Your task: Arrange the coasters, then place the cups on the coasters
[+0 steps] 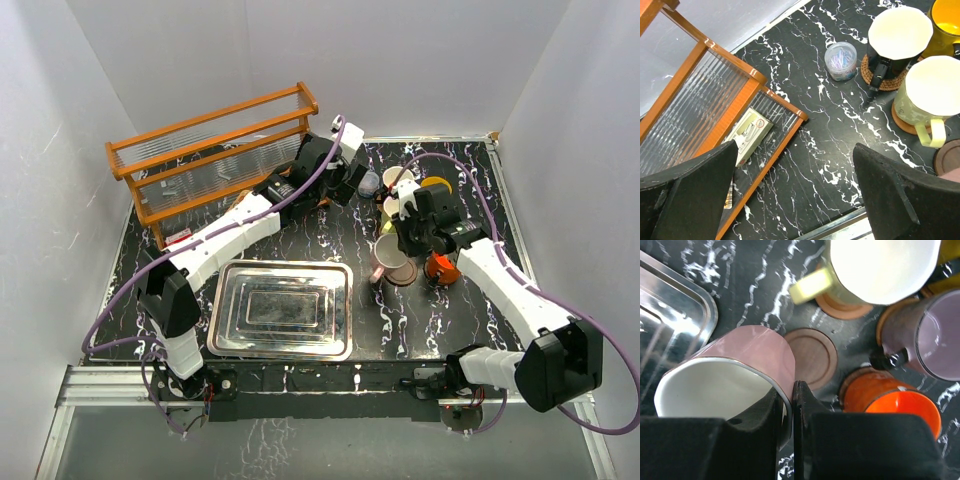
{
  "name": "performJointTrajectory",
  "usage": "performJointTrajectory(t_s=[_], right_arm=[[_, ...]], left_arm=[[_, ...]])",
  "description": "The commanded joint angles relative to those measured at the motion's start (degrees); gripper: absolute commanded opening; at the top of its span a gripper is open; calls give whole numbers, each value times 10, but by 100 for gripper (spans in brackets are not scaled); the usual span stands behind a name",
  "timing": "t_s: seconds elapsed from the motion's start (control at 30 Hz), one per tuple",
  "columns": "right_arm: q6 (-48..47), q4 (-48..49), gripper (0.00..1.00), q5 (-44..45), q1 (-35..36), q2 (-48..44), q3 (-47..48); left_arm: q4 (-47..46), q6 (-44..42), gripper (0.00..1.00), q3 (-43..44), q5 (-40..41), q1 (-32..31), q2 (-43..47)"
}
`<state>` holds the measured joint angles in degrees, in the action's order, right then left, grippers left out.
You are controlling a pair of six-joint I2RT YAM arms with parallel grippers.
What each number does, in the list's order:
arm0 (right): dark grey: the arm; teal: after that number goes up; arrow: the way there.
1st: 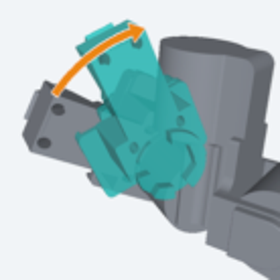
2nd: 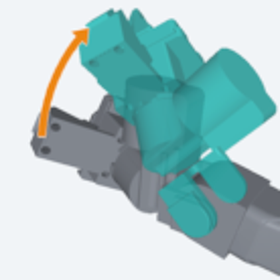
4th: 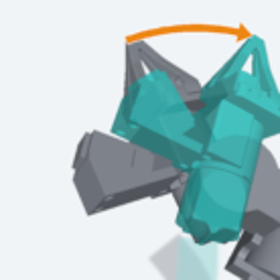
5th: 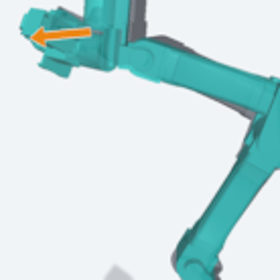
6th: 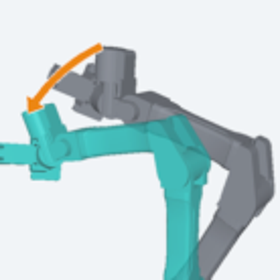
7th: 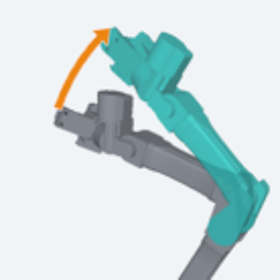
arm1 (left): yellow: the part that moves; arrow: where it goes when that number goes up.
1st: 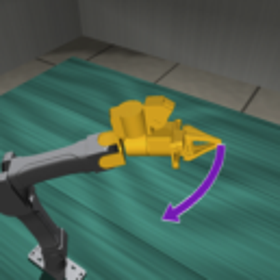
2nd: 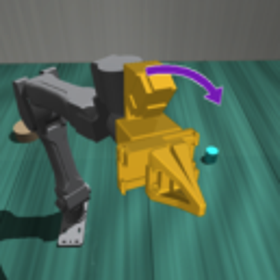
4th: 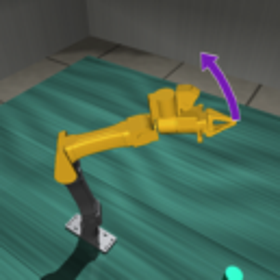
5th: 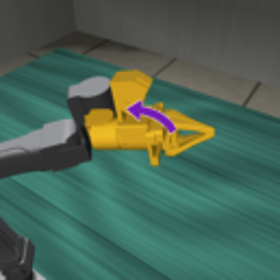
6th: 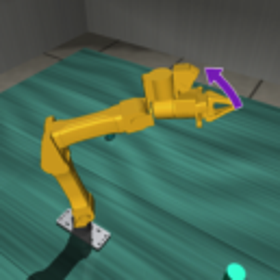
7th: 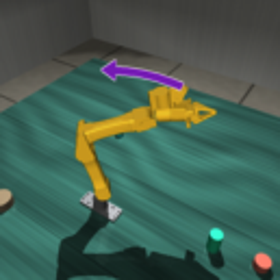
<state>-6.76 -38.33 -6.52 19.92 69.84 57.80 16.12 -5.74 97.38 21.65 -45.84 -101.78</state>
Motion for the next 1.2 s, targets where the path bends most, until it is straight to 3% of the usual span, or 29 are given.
performJointTrajectory(t_s=[0.0,0.33,0.73,1.17], right_arm=[[-14,20,0,74,-7,-26,3],[25,13,0,114,-40,14,7],[51,-26,0,1,-136,79,53],[45,-38,0,-36,-145,85,58]], left_arm=[[-23,-23,99,-11,28,4,33],[-37,-40,99,-17,47,4,21],[-44,-46,99,-28,54,4,21],[-48,-50,99,-33,54,4,21]])
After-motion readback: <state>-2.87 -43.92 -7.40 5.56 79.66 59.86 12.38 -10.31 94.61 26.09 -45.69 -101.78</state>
